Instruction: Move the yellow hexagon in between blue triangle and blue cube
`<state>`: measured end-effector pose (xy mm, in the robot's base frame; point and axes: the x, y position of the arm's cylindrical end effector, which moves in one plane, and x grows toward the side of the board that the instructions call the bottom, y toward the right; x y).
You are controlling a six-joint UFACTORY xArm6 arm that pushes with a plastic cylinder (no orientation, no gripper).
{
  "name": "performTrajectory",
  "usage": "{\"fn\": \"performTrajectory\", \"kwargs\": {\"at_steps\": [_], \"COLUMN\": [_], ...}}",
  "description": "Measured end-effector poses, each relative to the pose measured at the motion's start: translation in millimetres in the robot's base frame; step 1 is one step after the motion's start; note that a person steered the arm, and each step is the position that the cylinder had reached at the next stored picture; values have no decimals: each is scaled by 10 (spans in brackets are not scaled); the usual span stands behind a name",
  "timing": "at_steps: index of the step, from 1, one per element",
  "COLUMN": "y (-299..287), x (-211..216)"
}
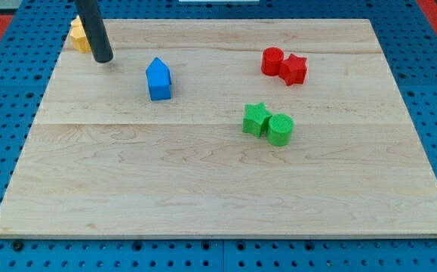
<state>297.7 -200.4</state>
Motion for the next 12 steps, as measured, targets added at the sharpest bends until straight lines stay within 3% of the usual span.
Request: {"fn": "performTrajectory", "kwargs": {"at_steps": [1,3,6,8,9,12], "y": [-18,-631,-1043,-967,-608,1314], "x": [0,247,219,-518,-598,-476]}}
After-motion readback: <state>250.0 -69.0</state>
